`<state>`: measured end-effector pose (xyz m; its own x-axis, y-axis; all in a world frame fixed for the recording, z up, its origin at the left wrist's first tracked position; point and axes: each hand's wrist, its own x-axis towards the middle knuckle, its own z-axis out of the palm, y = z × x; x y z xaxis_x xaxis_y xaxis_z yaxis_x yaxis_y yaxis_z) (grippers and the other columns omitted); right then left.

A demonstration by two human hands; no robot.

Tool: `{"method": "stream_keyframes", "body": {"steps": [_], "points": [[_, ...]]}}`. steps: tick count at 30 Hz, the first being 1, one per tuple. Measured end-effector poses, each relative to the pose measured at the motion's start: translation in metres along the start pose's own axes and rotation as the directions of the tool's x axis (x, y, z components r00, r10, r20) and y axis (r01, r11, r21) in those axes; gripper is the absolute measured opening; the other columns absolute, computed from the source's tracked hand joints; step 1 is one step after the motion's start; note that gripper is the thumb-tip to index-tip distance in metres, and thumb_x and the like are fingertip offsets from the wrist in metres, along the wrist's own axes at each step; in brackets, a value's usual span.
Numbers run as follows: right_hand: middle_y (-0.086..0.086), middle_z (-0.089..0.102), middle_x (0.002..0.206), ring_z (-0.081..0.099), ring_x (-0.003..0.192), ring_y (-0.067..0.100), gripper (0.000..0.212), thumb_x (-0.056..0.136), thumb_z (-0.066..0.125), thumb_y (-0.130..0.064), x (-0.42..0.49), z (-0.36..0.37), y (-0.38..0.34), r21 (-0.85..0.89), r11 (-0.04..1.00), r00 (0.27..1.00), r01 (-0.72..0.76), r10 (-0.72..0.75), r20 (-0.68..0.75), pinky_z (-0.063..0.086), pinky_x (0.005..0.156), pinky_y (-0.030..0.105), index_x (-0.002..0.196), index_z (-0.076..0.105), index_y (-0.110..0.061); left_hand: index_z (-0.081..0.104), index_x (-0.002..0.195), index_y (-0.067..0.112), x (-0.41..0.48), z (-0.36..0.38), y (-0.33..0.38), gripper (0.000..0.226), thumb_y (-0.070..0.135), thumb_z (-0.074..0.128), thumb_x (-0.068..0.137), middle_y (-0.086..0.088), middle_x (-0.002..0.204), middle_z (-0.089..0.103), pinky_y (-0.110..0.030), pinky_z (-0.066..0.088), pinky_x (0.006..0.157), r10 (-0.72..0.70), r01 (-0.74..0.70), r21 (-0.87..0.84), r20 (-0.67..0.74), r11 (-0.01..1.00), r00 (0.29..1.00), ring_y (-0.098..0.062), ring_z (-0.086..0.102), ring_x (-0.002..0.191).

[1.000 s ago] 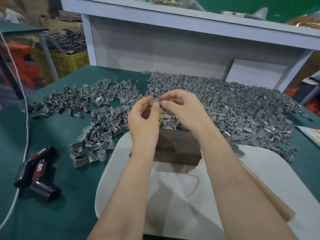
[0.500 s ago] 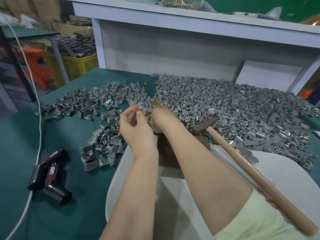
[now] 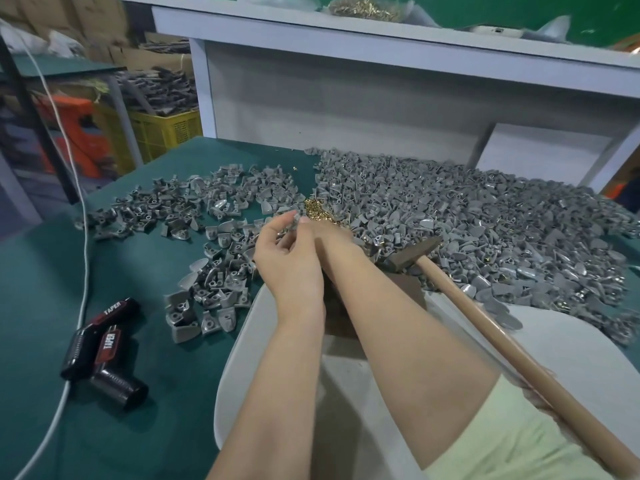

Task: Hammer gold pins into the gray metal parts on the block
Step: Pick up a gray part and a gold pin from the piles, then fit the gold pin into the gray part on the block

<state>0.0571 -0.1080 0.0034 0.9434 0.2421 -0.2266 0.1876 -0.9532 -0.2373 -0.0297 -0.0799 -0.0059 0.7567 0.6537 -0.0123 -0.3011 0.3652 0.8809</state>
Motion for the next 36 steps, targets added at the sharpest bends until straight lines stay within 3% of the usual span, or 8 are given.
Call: {"method": "stream_keyframes", "body": {"steps": [4,7,12,16,18,23,28,36], "points": [[0.001,0.063,0.104,0.058,0.100,0.026,0.018,0.088,0.051,-0.030,0.001,0.002,0.005,-0.027,0.999,0.992,-0.032,0.028,-0.126,0.044,0.092,0.039,0.097,0.062,-0.019,0.064,0.091,0.020,0.000,0.000,0.001,0.015,0.006,0.060,0.090,0.007,0.092,0.066,-0.006,0.046,0.064,0.022,-0.022,0.007,0.031,1.000,0.999,0.011,0.060,0.069],[0.007,0.064,0.096,0.058,0.086,0.026,0.009,0.088,0.055,-0.012,-0.005,-0.008,0.019,0.006,0.998,0.954,-0.066,0.065,-0.292,0.047,0.077,0.032,0.082,0.061,-0.009,0.064,0.092,0.025,-0.002,0.000,0.001,0.020,0.006,0.057,0.092,0.012,0.093,0.066,-0.015,0.051,0.082,0.042,-0.046,0.050,0.079,0.998,0.996,0.007,0.063,0.085],[-0.003,0.064,0.089,0.065,0.080,0.017,0.011,0.095,0.050,-0.014,-0.057,-0.034,0.059,0.531,0.836,0.906,0.138,0.109,-0.409,0.053,0.069,0.028,0.089,0.058,-0.019,0.058,0.100,0.021,-0.008,0.003,-0.003,0.022,0.001,0.050,0.094,-0.005,0.110,0.067,-0.031,0.048,0.099,0.068,-0.123,0.170,0.297,0.978,0.952,-0.017,0.062,0.107],[-0.002,0.069,0.078,0.066,0.068,0.006,0.016,0.089,0.061,-0.010,-0.113,-0.028,0.098,0.660,0.717,0.881,0.225,0.140,-0.453,0.053,0.066,0.017,0.083,0.066,-0.024,0.062,0.093,0.021,-0.020,0.007,-0.008,0.017,0.005,0.060,0.089,0.008,0.094,0.067,-0.010,0.046,0.082,0.058,-0.299,0.332,0.577,0.895,0.814,-0.004,0.063,0.091],[-0.004,0.069,0.072,0.064,0.064,0.001,0.019,0.088,0.061,-0.003,-0.134,-0.015,0.113,0.715,0.656,0.878,0.241,0.167,-0.449,0.050,0.062,0.012,0.084,0.070,-0.019,0.061,0.092,0.022,-0.026,0.009,-0.011,0.018,0.004,0.062,0.088,0.009,0.095,0.067,-0.017,0.047,0.088,0.024,-0.398,0.391,0.688,0.830,0.725,-0.007,0.062,0.095],[-0.004,0.067,0.080,0.063,0.079,0.012,0.021,0.085,0.061,0.004,-0.145,0.009,0.126,0.697,0.663,0.836,0.273,0.194,-0.512,0.052,0.078,0.022,0.089,0.067,-0.015,0.059,0.103,0.027,-0.036,0.009,-0.014,0.024,0.009,0.060,0.088,0.012,0.101,0.069,-0.038,0.045,0.098,-0.103,-0.601,0.518,0.803,0.608,0.587,-0.012,0.060,0.104],[-0.005,0.065,0.080,0.063,0.083,0.016,0.018,0.085,0.062,-0.001,-0.134,0.020,0.122,0.611,0.745,0.799,0.268,0.183,-0.573,0.051,0.081,0.029,0.085,0.063,-0.019,0.058,0.109,0.029,-0.035,0.007,-0.011,0.024,0.016,0.060,0.089,0.015,0.103,0.069,-0.041,0.035,0.105,-0.104,-0.670,0.582,0.785,0.462,0.610,-0.011,0.058,0.110],[-0.006,0.060,0.084,0.055,0.078,0.009,0.017,0.087,0.062,-0.009,-0.132,0.025,0.119,0.473,0.847,0.759,0.242,0.139,-0.636,0.042,0.075,0.015,0.081,0.061,-0.025,0.063,0.100,0.033,-0.030,0.004,-0.005,0.015,0.034,0.061,0.085,0.007,0.115,0.053,-0.038,0.027,0.095,-0.094,-0.660,0.700,0.702,0.274,0.706,-0.020,0.044,0.117]]}}
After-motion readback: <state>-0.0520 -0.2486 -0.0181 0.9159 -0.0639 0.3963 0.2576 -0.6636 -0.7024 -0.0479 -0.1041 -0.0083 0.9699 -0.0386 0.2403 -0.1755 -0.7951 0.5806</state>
